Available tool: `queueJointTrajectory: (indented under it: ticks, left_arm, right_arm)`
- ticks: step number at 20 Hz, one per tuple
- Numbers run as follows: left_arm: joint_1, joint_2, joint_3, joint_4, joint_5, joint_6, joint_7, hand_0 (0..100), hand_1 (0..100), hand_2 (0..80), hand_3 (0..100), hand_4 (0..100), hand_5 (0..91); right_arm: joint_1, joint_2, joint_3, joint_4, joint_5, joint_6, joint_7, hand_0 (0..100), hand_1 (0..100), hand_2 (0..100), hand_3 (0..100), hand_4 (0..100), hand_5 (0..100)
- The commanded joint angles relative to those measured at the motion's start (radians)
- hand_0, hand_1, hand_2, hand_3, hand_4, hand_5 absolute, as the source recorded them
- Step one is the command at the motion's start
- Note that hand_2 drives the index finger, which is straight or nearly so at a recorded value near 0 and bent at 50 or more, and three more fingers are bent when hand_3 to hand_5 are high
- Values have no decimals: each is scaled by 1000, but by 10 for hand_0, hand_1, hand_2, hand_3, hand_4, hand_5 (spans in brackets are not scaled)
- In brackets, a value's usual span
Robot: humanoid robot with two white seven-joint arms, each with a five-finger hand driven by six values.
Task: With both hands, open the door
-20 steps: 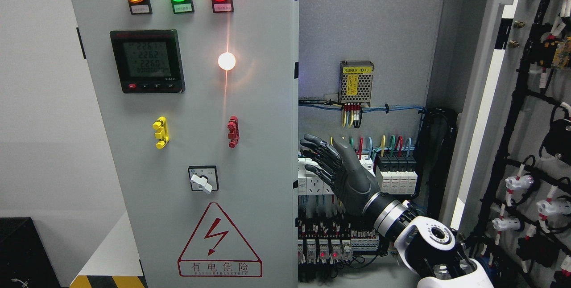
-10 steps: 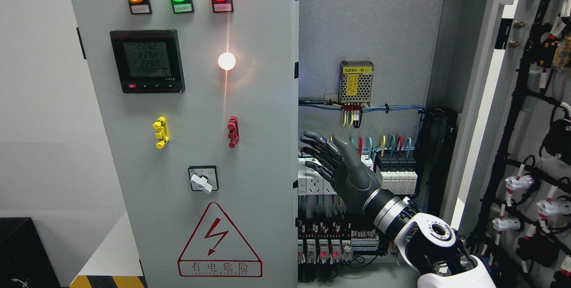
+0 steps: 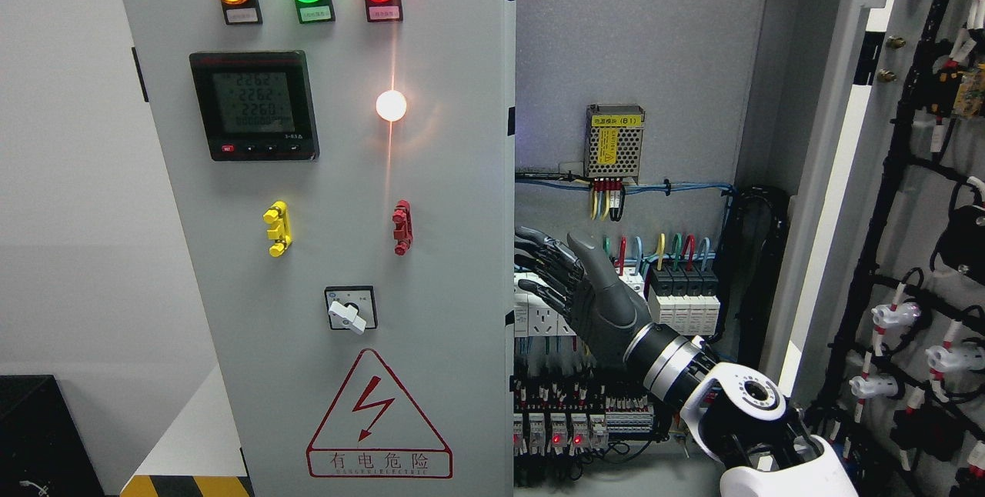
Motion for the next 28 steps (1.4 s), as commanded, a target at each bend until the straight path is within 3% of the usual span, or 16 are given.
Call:
queueJointTrajectory:
  ticks: [1,5,9,25,28]
  left_arm:
    - [12,0,0,-1,0,0,0,0,0,0,0,0,0]
    - [12,0,0,-1,0,0,0,0,0,0,0,0,0]
    - [12,0,0,-1,0,0,0,0,0,0,0,0,0]
    - [12,0,0,-1,0,0,0,0,0,0,0,0,0]
    - [12,0,0,-1,0,0,0,0,0,0,0,0,0]
  right_arm:
    - [-5,0,3,-2,0,2,12,191,0,0,0,0,0]
    - [-6,0,3,0,0,3,15,191,0,0,0,0,0]
    - [-8,1,-2,1,0,59,52,191,0,0,0,0,0]
    - [-35,4,-5,29,-1,59,58,191,0,0,0,0,0]
    - [-35,4,-3,29,-1,59,83,191,0,0,0,0,0]
